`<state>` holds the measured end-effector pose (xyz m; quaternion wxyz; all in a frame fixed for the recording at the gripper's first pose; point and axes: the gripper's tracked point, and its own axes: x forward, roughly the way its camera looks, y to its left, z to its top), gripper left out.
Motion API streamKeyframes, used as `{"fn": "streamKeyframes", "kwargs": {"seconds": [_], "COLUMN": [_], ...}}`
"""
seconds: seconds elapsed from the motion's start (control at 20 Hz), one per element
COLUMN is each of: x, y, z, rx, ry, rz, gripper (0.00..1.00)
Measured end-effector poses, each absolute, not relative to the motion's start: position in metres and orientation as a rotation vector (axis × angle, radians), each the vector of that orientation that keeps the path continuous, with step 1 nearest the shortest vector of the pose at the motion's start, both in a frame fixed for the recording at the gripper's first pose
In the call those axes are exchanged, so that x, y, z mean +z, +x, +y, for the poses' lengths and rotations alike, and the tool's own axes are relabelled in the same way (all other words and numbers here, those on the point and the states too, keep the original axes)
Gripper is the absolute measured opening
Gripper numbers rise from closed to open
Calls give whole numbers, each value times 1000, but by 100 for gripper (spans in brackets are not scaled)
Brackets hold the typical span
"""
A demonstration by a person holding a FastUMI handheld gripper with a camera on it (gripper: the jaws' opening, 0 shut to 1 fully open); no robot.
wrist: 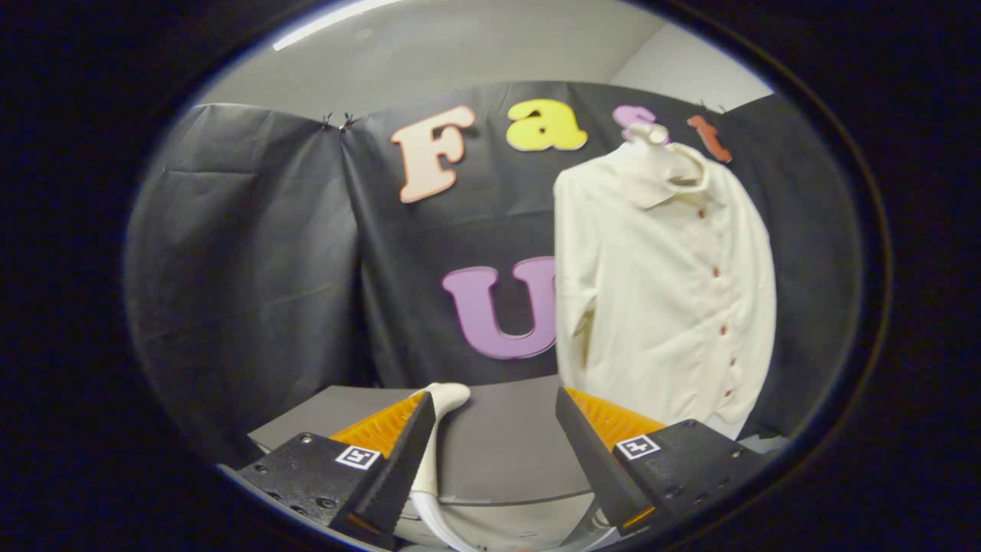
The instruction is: Iron the clothes twice with a garment steamer, once on the left side and once on the right side.
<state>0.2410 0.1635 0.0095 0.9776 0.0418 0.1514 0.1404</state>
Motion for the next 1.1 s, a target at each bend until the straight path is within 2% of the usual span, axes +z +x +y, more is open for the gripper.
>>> {"fn": "streamKeyframes", "kwargs": {"seconds": [0.35, 0.7, 1.05, 1.1], "x": [-29, -109, -129, -131], "y": [281, 302, 297, 293], "z": [264, 263, 261, 263], "rx": [494, 400, 371, 379], "ry": [-10, -187, -186, -181], "rz": [406, 688, 810, 832], "gripper": [97, 98, 99, 95]}}
